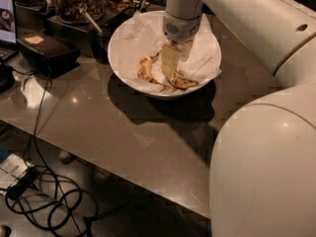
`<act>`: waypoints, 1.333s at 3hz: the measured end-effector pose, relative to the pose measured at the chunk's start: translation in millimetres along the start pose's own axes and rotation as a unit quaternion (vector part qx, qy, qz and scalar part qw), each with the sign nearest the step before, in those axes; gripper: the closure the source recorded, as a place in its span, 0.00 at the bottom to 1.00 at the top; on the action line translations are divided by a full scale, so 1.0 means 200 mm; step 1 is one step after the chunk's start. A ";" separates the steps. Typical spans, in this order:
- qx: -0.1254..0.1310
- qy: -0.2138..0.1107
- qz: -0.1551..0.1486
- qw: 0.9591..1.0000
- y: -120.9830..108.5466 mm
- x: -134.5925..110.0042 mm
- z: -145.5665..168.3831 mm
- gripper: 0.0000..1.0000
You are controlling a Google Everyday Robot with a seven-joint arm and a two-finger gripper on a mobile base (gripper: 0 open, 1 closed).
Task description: Pick banana from white bowl
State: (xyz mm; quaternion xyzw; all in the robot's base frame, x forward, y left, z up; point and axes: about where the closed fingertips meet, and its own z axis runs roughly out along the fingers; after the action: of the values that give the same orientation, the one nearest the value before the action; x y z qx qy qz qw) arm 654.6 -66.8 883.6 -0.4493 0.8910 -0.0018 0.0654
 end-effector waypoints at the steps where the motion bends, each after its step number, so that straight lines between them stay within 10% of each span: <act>1: -0.004 0.007 0.006 1.000 -0.03 -0.01 0.04 0.44; 4: -0.036 0.028 0.020 0.999 -0.03 0.02 0.19 0.49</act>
Offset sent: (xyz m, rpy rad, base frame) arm -0.0106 -0.0114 -0.0223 -0.0433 0.1221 -0.0233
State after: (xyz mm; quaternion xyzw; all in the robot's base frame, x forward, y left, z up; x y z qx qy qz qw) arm 660.7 -71.2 846.2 -0.4334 0.9007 0.0191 0.0246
